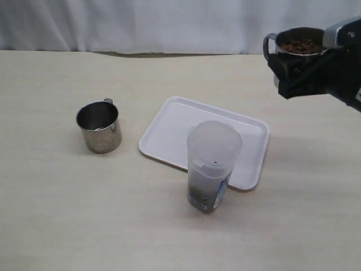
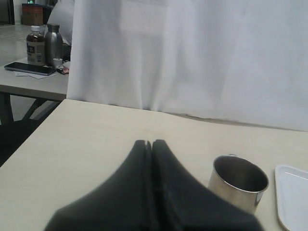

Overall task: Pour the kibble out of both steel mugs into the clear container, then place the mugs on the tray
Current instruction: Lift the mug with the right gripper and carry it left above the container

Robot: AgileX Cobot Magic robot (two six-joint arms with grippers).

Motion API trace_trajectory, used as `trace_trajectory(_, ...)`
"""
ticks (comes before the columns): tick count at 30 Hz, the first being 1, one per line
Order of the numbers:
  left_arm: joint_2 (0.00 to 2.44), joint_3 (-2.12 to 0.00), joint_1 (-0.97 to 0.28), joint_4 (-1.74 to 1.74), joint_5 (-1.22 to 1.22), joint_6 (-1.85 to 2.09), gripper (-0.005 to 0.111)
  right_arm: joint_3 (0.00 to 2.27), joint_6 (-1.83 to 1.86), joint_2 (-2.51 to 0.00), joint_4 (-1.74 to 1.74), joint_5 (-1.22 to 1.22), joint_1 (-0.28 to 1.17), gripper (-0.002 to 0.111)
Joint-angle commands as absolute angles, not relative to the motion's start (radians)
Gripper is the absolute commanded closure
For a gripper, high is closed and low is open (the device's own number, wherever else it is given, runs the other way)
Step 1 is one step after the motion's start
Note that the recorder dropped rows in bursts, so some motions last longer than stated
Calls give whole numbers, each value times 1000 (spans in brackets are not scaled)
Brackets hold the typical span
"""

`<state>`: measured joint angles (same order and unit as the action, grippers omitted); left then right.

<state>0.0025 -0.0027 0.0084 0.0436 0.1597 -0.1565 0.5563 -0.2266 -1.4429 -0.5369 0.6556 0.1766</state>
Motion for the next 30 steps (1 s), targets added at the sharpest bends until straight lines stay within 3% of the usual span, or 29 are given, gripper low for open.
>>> trace_trajectory(1,0,0,0,41,151,-158,107,476,-216,-1284,-539,582,224,103)
trace_trajectory(15,0,0,0,41,151,-158,107,462,-119,-1097,-539,279,445,103)
trace_trajectory(30,0,0,0,41,151,-158,107,465,8,-1097,-695,310,456,103)
